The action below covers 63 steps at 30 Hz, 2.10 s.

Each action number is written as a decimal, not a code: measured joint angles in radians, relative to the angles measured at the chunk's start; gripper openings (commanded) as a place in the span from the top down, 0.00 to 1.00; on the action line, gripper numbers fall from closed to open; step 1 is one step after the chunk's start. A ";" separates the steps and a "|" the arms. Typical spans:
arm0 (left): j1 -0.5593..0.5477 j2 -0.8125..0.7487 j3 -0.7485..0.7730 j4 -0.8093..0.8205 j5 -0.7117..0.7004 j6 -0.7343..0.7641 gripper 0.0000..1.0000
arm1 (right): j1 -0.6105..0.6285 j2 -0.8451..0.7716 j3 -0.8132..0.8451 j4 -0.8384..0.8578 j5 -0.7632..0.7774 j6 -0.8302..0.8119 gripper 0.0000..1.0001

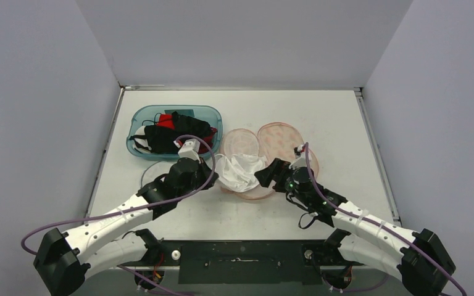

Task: Unzip the laundry bag and remove the bra
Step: Adjust the bra in the laundry bag.

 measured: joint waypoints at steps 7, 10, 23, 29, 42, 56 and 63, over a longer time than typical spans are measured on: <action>0.001 0.000 0.049 -0.132 -0.069 0.121 1.00 | -0.047 0.093 -0.021 0.059 0.005 -0.002 0.22; 0.004 0.000 0.074 -0.154 -0.096 0.154 1.00 | -0.068 0.174 -0.012 0.089 0.005 -0.011 0.24; 0.002 0.106 0.293 -0.289 -0.202 0.296 1.00 | -0.085 0.273 0.024 0.137 0.016 -0.055 0.22; -0.079 0.270 0.462 -0.393 -0.359 0.353 1.00 | -0.084 0.206 0.024 0.102 0.047 -0.056 0.22; -0.251 0.629 0.732 -0.489 -0.596 0.416 1.00 | -0.085 0.060 -0.046 -0.005 0.125 -0.025 0.22; -0.287 0.863 0.838 -0.425 -0.503 0.441 1.00 | -0.086 0.015 -0.113 -0.008 0.124 -0.010 0.21; -0.286 0.946 0.838 -0.362 -0.455 0.439 0.69 | -0.086 -0.020 -0.124 -0.009 0.117 -0.010 0.21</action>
